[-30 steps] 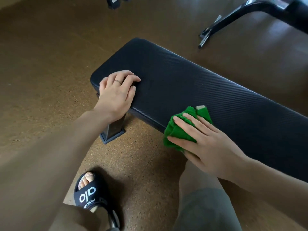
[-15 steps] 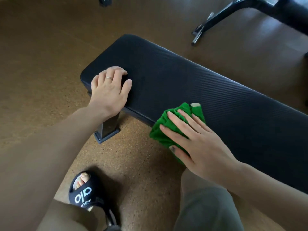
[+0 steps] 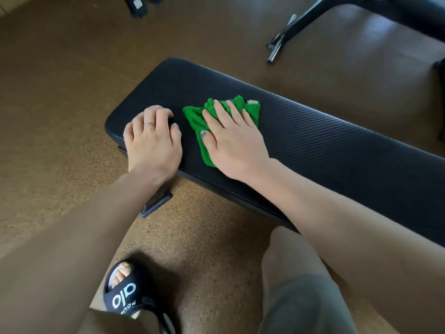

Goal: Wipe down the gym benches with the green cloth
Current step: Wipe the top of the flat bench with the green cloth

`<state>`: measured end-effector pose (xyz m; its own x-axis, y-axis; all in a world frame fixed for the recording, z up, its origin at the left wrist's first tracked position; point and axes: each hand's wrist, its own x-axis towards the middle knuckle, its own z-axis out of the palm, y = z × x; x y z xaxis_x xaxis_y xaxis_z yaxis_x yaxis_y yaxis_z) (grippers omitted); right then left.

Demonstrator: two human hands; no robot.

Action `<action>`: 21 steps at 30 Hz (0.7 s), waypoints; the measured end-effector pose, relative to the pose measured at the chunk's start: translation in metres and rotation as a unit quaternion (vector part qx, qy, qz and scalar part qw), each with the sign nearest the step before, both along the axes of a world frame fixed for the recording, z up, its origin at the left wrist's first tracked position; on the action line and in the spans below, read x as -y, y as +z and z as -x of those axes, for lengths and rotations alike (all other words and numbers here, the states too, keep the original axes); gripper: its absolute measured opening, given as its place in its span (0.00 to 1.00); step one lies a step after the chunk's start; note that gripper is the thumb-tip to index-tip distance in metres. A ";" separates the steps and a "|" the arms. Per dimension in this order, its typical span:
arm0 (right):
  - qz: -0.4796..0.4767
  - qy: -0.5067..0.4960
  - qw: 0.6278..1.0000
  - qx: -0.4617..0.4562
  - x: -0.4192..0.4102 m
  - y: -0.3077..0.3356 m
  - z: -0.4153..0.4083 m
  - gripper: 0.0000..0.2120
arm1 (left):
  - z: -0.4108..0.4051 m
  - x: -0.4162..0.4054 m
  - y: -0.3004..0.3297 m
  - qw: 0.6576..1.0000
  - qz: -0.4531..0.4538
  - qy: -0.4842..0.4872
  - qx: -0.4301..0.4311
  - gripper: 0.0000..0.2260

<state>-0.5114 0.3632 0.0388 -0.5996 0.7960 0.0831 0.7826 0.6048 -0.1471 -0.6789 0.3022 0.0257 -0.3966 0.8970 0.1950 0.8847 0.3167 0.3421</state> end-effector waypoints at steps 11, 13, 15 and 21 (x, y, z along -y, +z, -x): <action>0.018 0.054 0.998 0.015 -0.033 0.005 -0.010 0.26 | -0.002 -0.002 -0.003 1.000 -0.012 0.014 -0.021 0.13; 0.028 0.006 0.999 0.014 -0.056 0.004 -0.010 0.26 | -0.003 -0.001 -0.003 1.000 -0.010 0.019 -0.021 0.14; 0.029 -0.035 0.999 0.009 -0.067 0.003 -0.025 0.26 | -0.003 -0.002 -0.003 1.000 -0.008 0.021 -0.021 0.14; 0.052 -0.228 0.971 0.045 -0.064 0.009 -0.126 0.27 | -0.003 -0.002 -0.004 0.999 -0.016 0.019 -0.023 0.14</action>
